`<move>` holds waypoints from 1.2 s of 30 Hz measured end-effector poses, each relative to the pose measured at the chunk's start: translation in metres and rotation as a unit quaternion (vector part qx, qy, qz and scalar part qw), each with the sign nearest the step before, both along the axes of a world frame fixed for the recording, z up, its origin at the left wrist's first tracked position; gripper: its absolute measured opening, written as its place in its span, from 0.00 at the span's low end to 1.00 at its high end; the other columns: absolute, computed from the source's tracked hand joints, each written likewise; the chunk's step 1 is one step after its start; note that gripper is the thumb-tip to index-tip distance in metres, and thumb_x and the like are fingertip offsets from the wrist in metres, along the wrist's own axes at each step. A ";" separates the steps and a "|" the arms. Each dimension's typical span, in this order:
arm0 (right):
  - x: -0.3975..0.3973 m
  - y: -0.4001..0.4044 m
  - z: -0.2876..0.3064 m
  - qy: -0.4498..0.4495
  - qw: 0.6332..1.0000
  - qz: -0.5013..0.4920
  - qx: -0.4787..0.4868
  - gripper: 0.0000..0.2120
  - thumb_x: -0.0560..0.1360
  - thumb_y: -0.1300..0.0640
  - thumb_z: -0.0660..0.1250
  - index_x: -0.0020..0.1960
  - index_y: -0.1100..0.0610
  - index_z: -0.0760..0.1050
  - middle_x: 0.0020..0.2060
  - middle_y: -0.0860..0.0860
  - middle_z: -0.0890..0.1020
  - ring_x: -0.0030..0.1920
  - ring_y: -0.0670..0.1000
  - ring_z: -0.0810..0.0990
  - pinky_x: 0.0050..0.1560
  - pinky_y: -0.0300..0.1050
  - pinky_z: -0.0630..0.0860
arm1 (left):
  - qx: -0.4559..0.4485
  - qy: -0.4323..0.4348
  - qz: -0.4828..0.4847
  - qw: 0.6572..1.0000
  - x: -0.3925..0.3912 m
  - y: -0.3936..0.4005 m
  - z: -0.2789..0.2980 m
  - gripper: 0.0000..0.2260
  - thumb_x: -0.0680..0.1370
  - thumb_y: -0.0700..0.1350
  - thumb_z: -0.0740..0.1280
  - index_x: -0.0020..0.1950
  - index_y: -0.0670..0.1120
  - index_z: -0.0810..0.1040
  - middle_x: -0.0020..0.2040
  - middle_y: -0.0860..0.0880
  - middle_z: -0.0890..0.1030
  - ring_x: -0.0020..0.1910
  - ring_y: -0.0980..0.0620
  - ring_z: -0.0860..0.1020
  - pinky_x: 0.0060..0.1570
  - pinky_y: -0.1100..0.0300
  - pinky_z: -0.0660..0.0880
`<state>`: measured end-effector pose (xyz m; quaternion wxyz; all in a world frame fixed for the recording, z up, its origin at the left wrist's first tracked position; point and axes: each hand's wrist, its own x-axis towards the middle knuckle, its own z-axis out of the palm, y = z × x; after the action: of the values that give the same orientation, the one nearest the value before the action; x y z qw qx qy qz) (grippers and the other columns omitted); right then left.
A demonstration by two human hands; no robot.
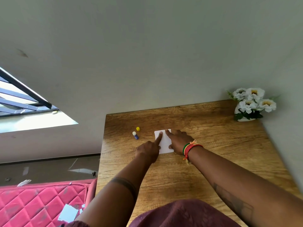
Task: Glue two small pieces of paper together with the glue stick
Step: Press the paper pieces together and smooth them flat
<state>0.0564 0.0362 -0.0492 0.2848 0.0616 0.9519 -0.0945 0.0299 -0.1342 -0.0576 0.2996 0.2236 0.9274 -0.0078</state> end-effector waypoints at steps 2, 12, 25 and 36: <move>-0.001 0.002 0.002 -0.002 1.000 0.004 0.003 0.42 0.78 0.44 0.67 0.82 0.43 0.45 0.77 0.59 0.63 0.71 0.64 0.69 0.64 0.58 0.74 | 0.010 -0.023 0.030 0.999 -0.005 -0.002 -0.001 0.37 0.85 0.52 0.58 0.80 0.61 0.31 0.61 0.40 0.80 0.54 0.43 0.80 0.45 0.48 0.74; -0.004 0.008 0.002 -0.006 1.000 0.006 -0.022 0.46 0.74 0.44 0.72 0.82 0.43 0.46 0.75 0.60 0.67 0.69 0.63 0.71 0.66 0.57 0.74 | 0.045 -0.105 0.059 0.992 -0.018 -0.003 0.004 0.44 0.82 0.51 0.67 0.80 0.61 0.32 0.60 0.40 0.81 0.49 0.46 0.79 0.56 0.45 0.78; 0.006 0.010 -0.001 0.031 0.998 -0.012 -0.046 0.44 0.76 0.43 0.70 0.82 0.43 0.46 0.75 0.57 0.66 0.70 0.62 0.70 0.66 0.58 0.74 | 0.030 -0.102 0.054 0.993 -0.017 -0.001 0.012 0.44 0.83 0.51 0.66 0.81 0.60 0.32 0.63 0.39 0.80 0.56 0.42 0.80 0.59 0.43 0.78; 0.007 0.010 -0.004 0.042 0.999 0.034 -0.009 0.31 0.83 0.45 0.57 0.81 0.37 0.46 0.71 0.60 0.69 0.68 0.63 0.70 0.60 0.59 0.76 | 0.004 -0.014 0.019 1.000 -0.004 0.026 0.016 0.35 0.85 0.53 0.60 0.83 0.59 0.39 0.66 0.39 0.78 0.59 0.40 0.80 0.45 0.49 0.74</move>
<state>0.0636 0.0462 -0.0531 0.2485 0.0224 0.9637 -0.0953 0.0263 -0.1080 -0.0420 0.3114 0.2076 0.9273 0.0047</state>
